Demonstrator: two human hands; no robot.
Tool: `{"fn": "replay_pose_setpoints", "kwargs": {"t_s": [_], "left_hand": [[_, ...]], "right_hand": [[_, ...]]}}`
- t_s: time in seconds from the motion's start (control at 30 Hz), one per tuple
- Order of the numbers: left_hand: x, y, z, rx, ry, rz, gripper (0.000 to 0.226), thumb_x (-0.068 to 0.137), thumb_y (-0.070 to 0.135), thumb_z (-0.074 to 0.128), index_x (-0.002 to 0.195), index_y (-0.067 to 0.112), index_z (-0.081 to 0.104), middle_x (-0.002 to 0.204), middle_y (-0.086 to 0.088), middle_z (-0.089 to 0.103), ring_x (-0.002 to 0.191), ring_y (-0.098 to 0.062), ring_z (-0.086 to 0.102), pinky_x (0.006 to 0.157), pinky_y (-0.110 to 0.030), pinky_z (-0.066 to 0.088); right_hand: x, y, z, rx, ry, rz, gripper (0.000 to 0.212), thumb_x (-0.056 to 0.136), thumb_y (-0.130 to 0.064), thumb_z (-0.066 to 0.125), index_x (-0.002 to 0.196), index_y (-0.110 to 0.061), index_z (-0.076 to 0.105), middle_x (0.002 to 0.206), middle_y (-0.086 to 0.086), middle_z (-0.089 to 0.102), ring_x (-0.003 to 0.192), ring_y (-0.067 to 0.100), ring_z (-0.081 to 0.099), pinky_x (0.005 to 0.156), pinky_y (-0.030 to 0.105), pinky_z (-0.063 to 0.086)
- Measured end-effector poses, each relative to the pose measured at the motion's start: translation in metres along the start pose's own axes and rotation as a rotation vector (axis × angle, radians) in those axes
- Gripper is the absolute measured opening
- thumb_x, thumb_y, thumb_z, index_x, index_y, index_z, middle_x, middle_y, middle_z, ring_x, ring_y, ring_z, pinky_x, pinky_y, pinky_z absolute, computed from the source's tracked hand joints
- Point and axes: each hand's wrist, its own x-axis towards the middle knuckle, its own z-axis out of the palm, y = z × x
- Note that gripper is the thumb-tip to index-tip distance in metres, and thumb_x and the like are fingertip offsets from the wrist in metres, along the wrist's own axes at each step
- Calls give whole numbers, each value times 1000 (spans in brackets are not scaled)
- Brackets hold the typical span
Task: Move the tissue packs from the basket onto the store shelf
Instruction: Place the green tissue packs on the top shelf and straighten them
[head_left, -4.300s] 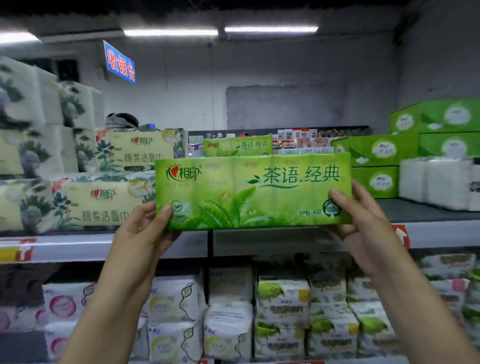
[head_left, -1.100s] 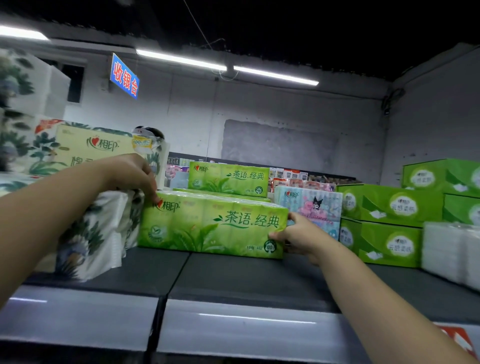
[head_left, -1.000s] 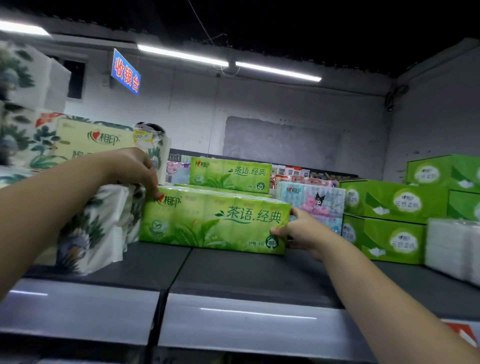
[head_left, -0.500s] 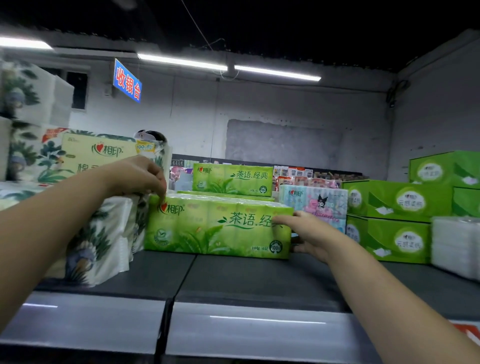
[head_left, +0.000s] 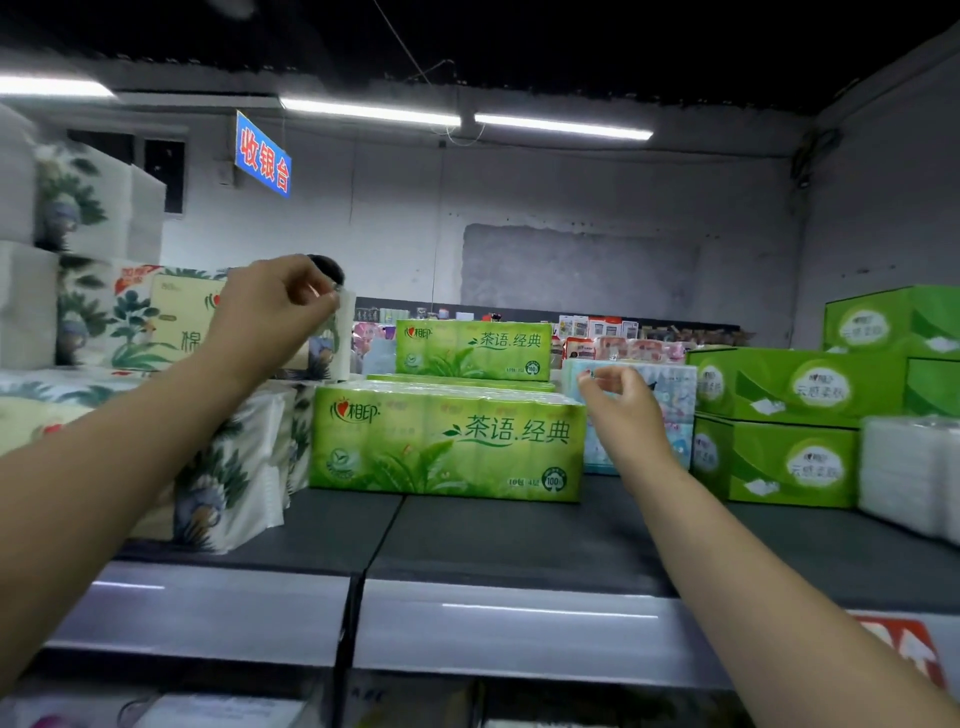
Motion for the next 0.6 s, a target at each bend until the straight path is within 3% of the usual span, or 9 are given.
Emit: {"fn": "replay_pose_setpoints", "kwargs": {"t_s": [0.2, 0.4, 0.6], "left_hand": [[7, 19, -11, 38, 6, 22, 7, 87, 19, 65, 85, 11, 65, 71, -8, 63, 67, -26, 60, 69, -37, 50], [7, 48, -41, -24, -25, 61, 5, 89, 17, 63, 86, 13, 62, 65, 8, 61, 51, 7, 57, 57, -21, 44], [-38, 80, -83, -96, -109, 89, 5, 87, 17, 66, 86, 14, 63, 74, 1, 64, 59, -8, 58, 61, -21, 50]], "right_hand": [[-6, -3, 5, -194, 1, -189, 31, 90, -30, 56, 114, -10, 52, 110, 0, 52, 105, 20, 53, 88, 35, 45], [-6, -4, 7, -311, -2, -311, 31, 93, -30, 53, 117, -10, 50, 117, 4, 53, 98, 13, 48, 83, 31, 43], [-16, -17, 4, -277, 62, -380, 29, 92, -28, 51, 114, -10, 49, 111, 5, 54, 96, 20, 54, 81, 37, 48]]}}
